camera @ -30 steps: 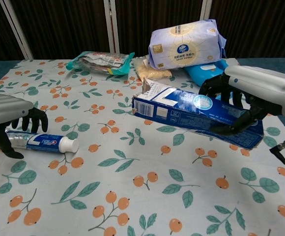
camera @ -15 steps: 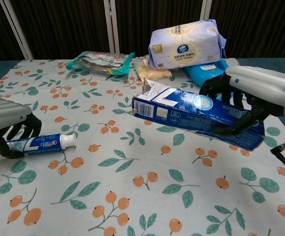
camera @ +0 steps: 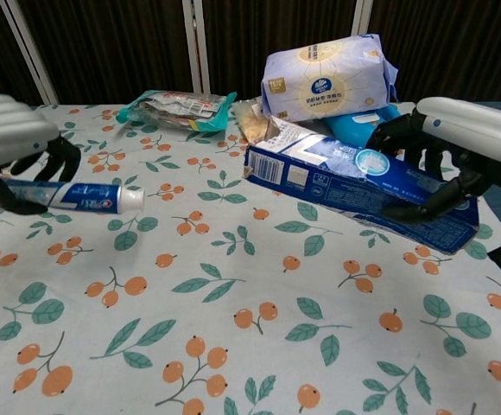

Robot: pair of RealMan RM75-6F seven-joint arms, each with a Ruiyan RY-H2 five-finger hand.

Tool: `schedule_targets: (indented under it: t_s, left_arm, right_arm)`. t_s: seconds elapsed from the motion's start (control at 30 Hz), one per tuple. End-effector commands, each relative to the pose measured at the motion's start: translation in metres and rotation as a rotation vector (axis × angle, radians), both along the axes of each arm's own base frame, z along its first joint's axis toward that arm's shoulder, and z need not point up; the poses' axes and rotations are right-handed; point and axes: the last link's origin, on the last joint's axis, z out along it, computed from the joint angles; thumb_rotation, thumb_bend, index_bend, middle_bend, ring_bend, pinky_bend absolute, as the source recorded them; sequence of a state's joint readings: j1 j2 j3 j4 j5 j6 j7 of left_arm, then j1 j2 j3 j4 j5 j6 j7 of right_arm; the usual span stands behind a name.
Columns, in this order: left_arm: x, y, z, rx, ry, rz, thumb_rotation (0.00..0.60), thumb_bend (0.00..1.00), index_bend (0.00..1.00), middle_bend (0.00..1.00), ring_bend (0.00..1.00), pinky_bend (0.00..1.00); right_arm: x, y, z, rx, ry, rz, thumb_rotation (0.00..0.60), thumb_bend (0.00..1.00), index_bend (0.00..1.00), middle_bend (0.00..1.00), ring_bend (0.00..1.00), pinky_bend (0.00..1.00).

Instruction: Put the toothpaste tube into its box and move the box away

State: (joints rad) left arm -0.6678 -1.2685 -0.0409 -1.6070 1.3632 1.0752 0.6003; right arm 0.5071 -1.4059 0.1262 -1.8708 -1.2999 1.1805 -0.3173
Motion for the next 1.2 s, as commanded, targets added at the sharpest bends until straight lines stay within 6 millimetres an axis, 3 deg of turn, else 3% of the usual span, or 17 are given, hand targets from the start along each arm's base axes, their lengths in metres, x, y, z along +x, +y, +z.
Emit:
schedule_targets:
  t_s: [0.03,0.27,0.43,0.67,1.2]
  left_arm:
    - [0.037,0.021,0.037,0.061,-0.010,-0.171,0.600,0.51,0.60,0.69,0.64,0.61]
    - [0.085,0.043,0.079,0.011,-0.033,-0.340,0.600,0.51,0.61,0.69,0.64,0.61]
    - [0.106,0.052,0.094,-0.012,-0.005,-0.432,0.600,0.51,0.61,0.69,0.64,0.61]
    - [0.125,0.049,0.087,-0.051,-0.015,-0.476,0.600,0.51,0.61,0.69,0.64,0.61]
    - [0.135,0.043,0.069,-0.093,0.083,-0.533,0.600,0.51,0.61,0.69,0.64,0.61]
  right_arm:
    - [0.002,0.002,0.002,0.015,-0.051,-0.027,0.600,0.39,0.58,0.57,0.57,0.60]
    - [0.006,0.006,0.005,0.033,-0.094,-0.028,0.600,0.39,0.58,0.57,0.57,0.60]
    - [0.006,0.009,0.007,0.042,-0.110,-0.029,0.600,0.39,0.58,0.57,0.57,0.60]
    - [0.010,0.014,0.010,0.053,-0.141,-0.026,0.600,0.39,0.58,0.57,0.57,0.60]
    - [0.008,0.016,0.013,0.074,-0.169,-0.054,0.600,0.39,0.58,0.57,0.57,0.60]
